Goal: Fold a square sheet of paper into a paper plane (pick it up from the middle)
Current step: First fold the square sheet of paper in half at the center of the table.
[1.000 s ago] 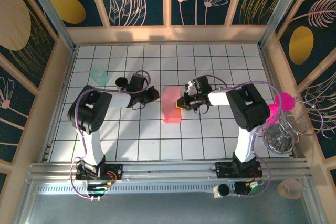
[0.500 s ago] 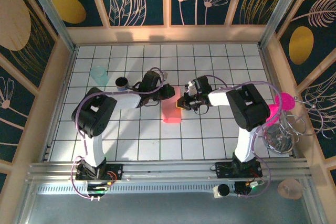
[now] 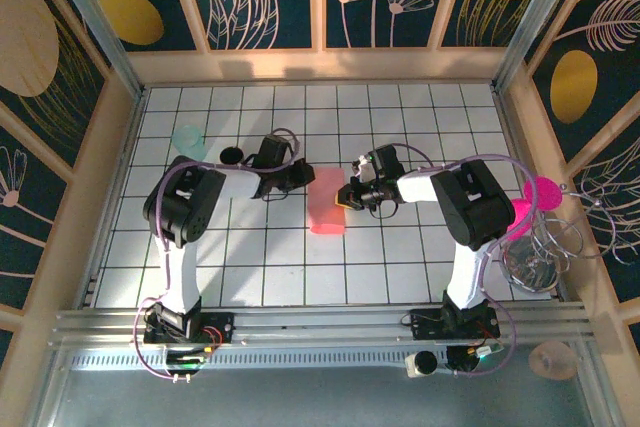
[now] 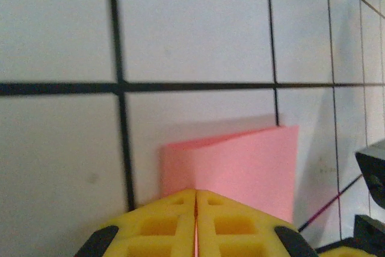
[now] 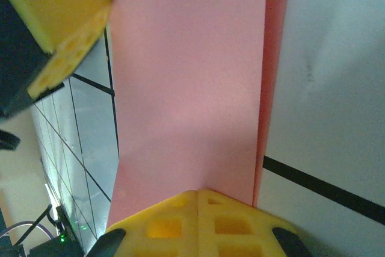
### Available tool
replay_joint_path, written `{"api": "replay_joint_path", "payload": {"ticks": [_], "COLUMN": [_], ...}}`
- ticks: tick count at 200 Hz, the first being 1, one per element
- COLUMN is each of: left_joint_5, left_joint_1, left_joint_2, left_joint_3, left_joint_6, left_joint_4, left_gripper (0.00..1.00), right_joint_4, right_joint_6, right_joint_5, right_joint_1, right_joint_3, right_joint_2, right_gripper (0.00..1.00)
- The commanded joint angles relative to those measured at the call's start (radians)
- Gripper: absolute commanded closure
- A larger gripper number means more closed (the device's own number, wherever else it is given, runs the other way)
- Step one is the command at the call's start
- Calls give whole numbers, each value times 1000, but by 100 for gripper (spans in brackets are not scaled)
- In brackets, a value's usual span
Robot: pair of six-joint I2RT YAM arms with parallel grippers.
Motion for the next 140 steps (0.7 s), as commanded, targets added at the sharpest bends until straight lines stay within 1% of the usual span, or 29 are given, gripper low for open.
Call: {"api": "replay_joint_path", "payload": {"ticks": [1,20,43,60,75,100,122,140], "left_joint_5": [-92,-94,-48,-40,-27,9,20,-24], "left_joint_1": [44,48,43,13,-29,-82,-93,-92], "left_joint_2": [38,34,-33,-87,-99,-54,9,48], "left_joint_3": [40,87,88,81,80,91,123,164], "left_joint_6": [80,122,120,114,100,52,33,51], "left_joint_4": [-109,-172,-165,-153,-141,-95,-82,-123], "left_gripper": [90,89,89,89,89,89,89,89], "right_joint_4": [-199,-197,-195,-194,-191,-189,-188,-188], "right_joint_6": [-40,-40,-38,-38,-37,-38,-38,-38], "right_joint_5": [383,381,378,377,376,374,375,378], "right_joint_1": [4,4,4,4,4,4,4,5], "right_joint_3": [-123,-122,-122,-122,-121,-119,-117,-119], "right_joint_2": [203,201,198,199,202,213,215,213], "right_gripper": [100,100,100,100,100,100,100,100]}}
